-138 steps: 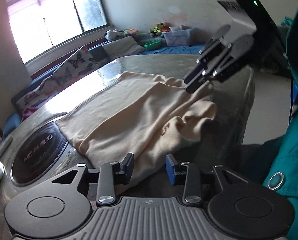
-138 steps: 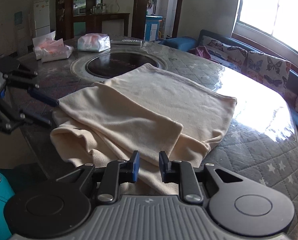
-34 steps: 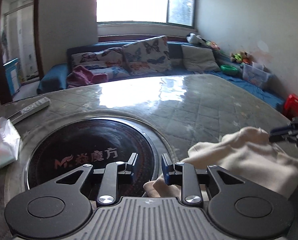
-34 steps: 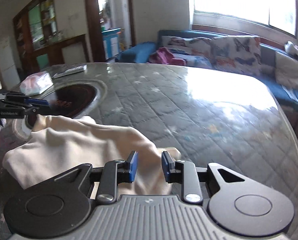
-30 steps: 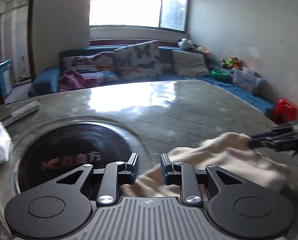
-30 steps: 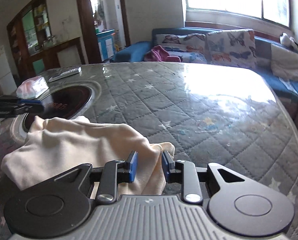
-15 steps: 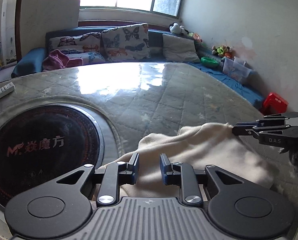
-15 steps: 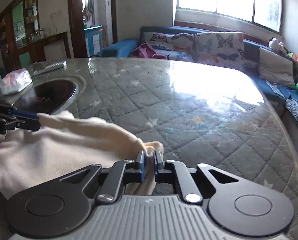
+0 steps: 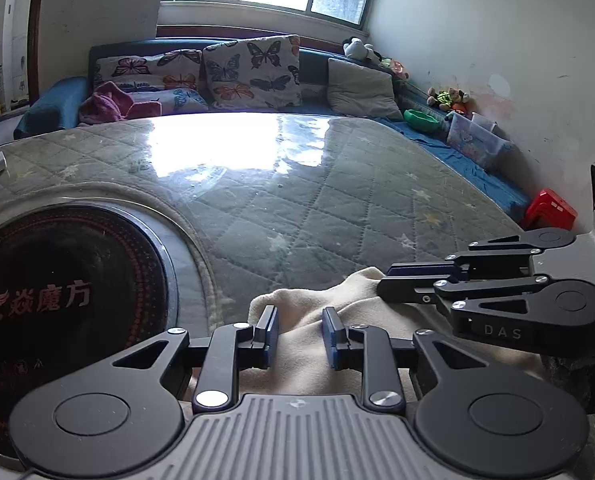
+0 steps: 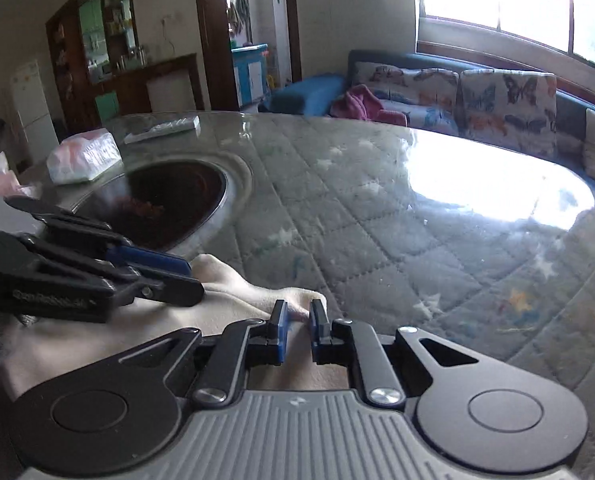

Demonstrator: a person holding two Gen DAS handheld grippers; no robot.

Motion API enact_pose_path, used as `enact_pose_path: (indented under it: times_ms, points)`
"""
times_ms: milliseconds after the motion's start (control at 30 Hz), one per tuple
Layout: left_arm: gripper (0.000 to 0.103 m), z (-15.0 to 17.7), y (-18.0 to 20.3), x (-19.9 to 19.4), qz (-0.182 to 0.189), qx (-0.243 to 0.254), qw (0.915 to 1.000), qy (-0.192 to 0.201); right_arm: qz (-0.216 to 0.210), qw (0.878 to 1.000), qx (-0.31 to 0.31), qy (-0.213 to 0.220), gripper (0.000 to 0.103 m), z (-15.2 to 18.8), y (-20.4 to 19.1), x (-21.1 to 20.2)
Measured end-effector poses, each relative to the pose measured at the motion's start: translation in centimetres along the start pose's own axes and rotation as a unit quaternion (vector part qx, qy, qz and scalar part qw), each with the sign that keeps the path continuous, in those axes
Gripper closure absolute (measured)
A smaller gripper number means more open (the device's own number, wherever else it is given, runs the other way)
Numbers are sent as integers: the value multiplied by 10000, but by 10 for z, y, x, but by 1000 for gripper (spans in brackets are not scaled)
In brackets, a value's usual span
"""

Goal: Fold clothes

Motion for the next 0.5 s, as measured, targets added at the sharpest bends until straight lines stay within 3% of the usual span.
enact_pose_path:
  times_ms: [233, 500]
  points:
    - [79, 1, 15, -13, 15, 189, 9996, 218, -201, 9993, -137, 299, 91, -5, -12, -27]
    - [80, 10, 11, -27, -160, 103, 9994, 281, -266, 9990, -331, 151, 85, -2, -25, -16]
Point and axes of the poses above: each gripper's, at about its wrist camera, not at the fingertips, and x roughly the way its jaws point, y to its right, z to its underside, the point moved 2 cm from there along x, roughly the way its jaws point, and after that the axes turned 12 degrees about z, right-handed, at the moved point
